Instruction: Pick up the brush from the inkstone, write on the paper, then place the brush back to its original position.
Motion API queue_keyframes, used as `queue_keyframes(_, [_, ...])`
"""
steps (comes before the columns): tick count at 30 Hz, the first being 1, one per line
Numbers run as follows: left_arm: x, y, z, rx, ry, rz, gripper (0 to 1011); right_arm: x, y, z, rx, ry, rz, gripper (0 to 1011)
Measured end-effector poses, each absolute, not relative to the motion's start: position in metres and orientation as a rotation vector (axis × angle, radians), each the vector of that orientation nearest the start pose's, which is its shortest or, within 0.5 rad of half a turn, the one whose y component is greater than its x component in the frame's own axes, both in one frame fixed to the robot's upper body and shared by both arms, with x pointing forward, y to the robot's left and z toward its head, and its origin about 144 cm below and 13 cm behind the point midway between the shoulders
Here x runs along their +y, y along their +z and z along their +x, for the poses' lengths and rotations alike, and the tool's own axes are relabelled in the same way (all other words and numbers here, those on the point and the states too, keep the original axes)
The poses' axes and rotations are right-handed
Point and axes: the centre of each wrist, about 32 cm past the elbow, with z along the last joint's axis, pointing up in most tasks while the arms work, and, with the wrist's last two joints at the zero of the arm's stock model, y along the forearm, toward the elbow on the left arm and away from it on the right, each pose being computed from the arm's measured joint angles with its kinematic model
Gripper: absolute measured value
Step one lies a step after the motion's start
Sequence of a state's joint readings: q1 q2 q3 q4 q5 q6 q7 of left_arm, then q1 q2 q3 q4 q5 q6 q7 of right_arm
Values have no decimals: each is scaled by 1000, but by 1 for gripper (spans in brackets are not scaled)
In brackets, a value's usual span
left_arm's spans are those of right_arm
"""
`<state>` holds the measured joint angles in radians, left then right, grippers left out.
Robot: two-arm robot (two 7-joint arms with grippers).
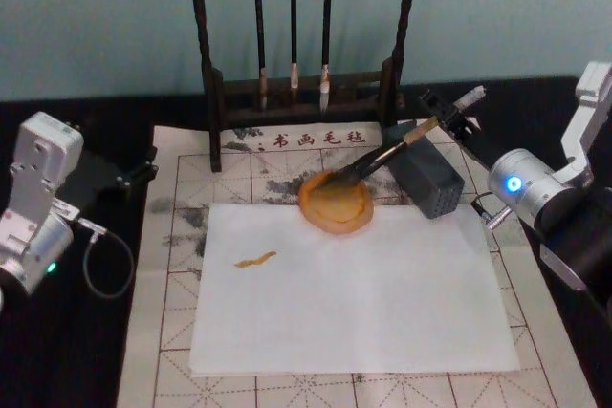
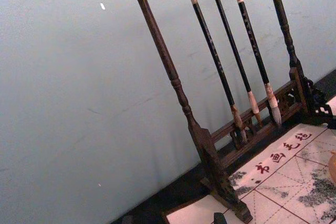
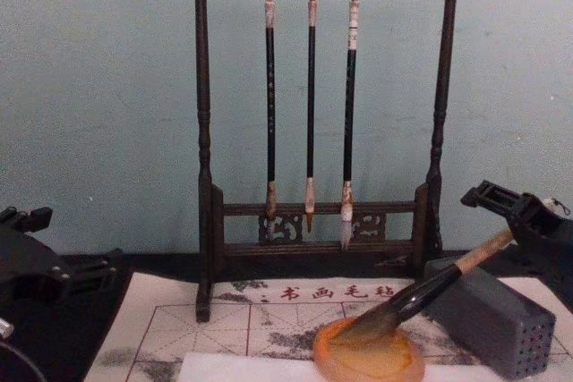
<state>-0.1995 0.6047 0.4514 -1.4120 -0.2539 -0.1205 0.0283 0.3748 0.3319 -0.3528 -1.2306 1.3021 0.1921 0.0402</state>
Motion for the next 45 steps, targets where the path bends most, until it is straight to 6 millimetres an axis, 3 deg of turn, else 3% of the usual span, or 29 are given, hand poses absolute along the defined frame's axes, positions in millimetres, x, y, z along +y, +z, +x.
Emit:
queue_keyframes(12, [310, 1140, 489, -285, 1248, 304, 1001, -263, 1156, 548, 884, -1198, 408, 1000])
queue_keyframes(21, [310, 1140, 489, -285, 1248, 304, 1001, -276, 1155, 527, 850, -1212, 401, 1000])
queue_keyframes(33, [310, 1140, 489, -285, 1248, 304, 1001, -277, 1144, 483, 603, -1203, 325, 1000])
queue_keyframes(45, [310, 1140, 489, -285, 1248, 304, 1001, -275, 1131, 457, 274, -1124, 169, 1000])
